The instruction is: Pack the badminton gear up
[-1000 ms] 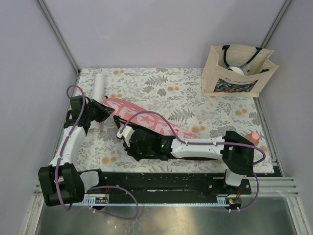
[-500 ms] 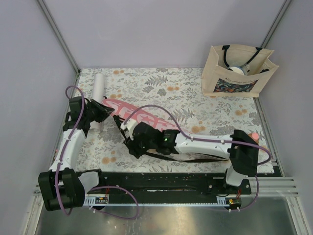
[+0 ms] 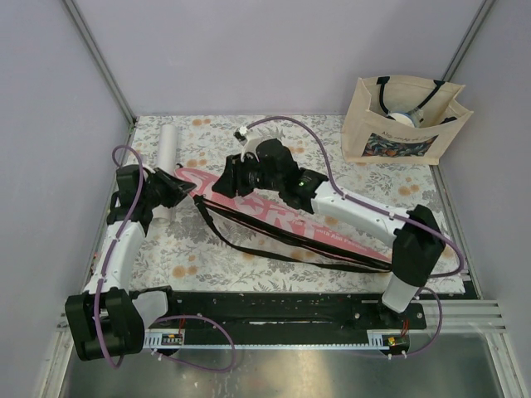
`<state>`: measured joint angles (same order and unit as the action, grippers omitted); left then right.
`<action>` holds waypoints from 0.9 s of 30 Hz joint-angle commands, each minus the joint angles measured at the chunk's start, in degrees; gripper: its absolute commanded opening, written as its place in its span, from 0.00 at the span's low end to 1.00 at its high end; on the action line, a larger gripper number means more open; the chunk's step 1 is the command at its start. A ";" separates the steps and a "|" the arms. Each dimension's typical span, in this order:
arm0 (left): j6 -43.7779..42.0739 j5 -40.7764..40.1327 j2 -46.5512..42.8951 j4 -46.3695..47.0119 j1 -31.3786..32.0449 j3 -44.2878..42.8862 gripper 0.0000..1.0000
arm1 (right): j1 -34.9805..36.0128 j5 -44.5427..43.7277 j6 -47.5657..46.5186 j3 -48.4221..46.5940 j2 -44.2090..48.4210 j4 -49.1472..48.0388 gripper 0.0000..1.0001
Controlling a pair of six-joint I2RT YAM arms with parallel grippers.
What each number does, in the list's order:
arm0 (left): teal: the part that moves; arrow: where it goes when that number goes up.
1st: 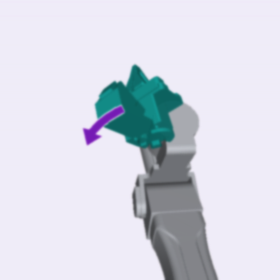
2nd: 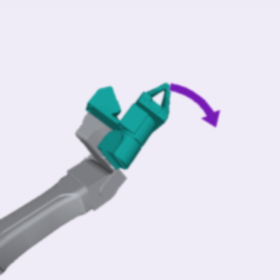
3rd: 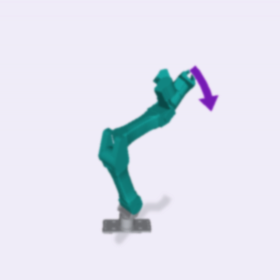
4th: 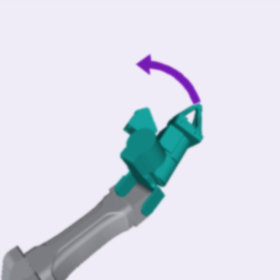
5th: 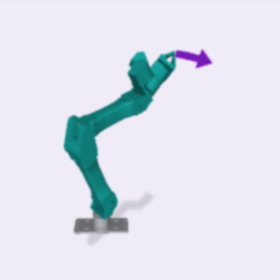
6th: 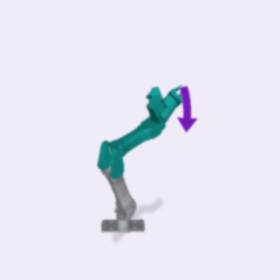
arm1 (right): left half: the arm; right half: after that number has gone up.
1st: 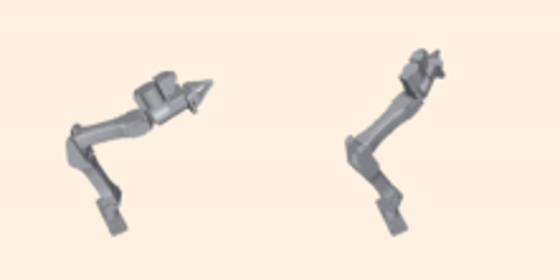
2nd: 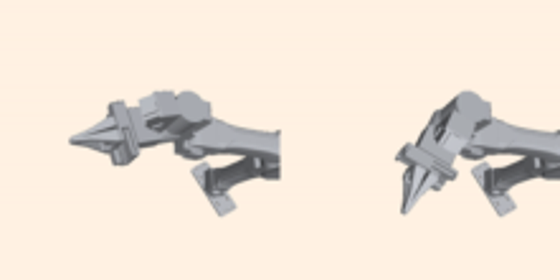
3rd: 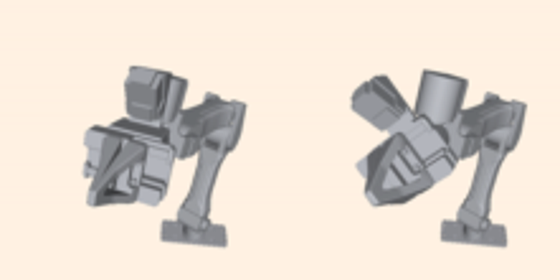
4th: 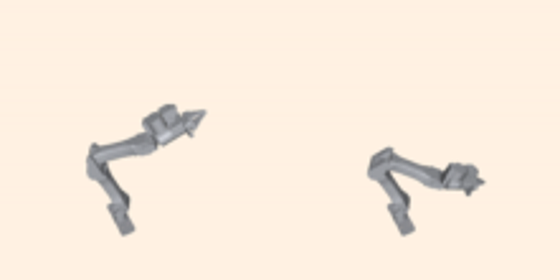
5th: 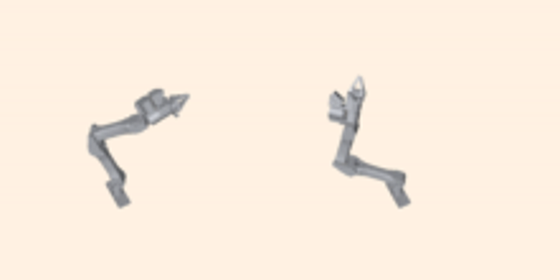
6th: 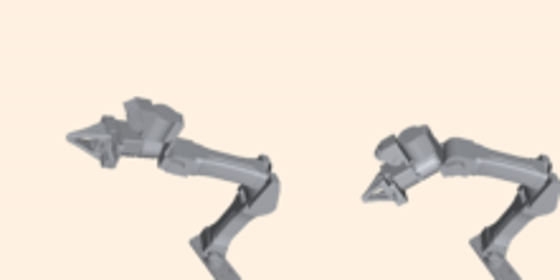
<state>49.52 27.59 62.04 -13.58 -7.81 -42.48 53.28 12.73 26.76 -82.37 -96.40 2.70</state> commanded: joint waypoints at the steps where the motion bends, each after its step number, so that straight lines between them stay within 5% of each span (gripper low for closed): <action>1: -1.18 4.39 -2.63 5.32 -0.01 0.55 0.00 | -3.00 9.93 6.98 -4.89 -5.72 -5.95 0.48; 6: -0.91 5.19 -2.45 5.50 -0.01 0.91 0.00 | -3.62 15.73 10.67 -8.59 -11.34 -8.05 0.48; 27: -0.04 5.72 -3.15 6.20 0.08 1.00 0.00 | -3.97 15.48 13.67 -10.88 -19.35 -7.62 0.48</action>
<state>49.52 29.67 61.10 -12.80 -7.81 -40.75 49.45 27.55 39.35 -90.59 -114.50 -2.85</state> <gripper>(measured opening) 0.174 0.487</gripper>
